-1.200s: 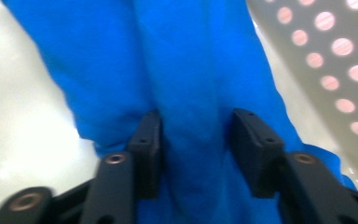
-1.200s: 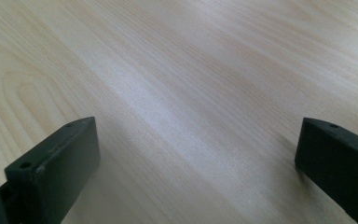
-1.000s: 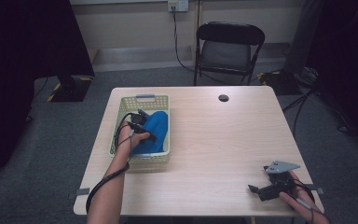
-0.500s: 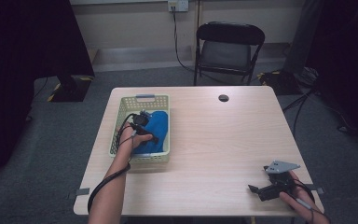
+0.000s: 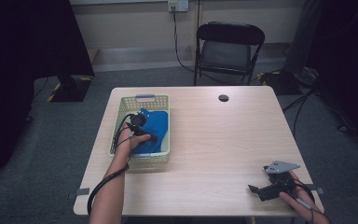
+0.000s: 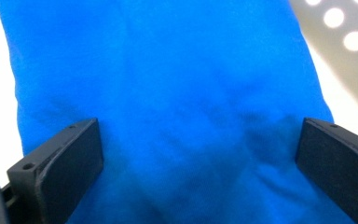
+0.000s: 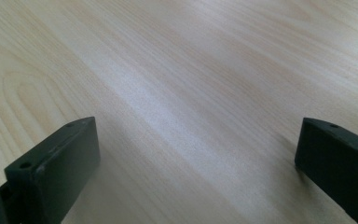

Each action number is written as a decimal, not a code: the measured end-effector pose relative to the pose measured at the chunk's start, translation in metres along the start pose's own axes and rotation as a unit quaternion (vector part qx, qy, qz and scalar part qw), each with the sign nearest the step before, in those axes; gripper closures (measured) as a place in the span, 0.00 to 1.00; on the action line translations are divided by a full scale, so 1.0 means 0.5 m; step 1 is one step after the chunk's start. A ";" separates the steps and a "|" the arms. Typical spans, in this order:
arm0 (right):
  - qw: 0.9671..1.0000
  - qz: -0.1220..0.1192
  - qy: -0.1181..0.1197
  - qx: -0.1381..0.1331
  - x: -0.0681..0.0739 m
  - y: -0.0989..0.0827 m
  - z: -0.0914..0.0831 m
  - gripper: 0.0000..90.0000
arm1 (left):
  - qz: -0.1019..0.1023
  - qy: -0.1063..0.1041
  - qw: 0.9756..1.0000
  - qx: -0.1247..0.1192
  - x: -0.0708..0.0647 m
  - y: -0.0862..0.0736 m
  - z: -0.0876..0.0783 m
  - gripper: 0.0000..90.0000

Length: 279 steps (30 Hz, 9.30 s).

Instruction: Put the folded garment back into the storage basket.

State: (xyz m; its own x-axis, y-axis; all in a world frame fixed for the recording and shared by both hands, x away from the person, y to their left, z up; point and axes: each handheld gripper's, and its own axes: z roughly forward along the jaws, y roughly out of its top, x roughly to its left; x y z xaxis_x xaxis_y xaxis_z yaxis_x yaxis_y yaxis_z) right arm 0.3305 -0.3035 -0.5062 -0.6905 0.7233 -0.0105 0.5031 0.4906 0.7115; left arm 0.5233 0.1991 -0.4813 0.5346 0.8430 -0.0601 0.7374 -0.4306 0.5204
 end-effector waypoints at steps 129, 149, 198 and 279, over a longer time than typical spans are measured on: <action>1.000 0.000 0.000 0.000 0.000 0.000 0.000 0.00 | 0.030 -0.070 0.989 -0.130 -0.061 -0.081 -0.214 0.05; 1.000 0.000 0.000 0.000 0.000 0.000 0.000 0.00 | 0.031 -0.072 0.987 -0.141 -0.062 -0.113 -0.242 0.05; 1.000 0.001 -0.001 0.000 0.001 0.000 0.000 0.00 | 0.042 -0.064 0.983 -0.169 -0.065 -0.216 -0.266 0.05; 1.000 0.001 -0.001 0.000 0.001 0.000 0.000 0.00 | 0.008 -0.027 0.978 -0.206 -0.004 -0.323 -0.264 0.04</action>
State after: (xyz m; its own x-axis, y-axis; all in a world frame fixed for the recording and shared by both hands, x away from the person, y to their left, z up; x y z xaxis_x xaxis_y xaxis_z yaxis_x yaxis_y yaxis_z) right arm 0.3301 -0.3033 -0.5062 -0.6882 0.7254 -0.0100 0.5051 0.4890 0.7112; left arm 0.3484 0.3097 -0.4527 0.5734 0.8146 -0.0876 0.5055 -0.2676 0.8203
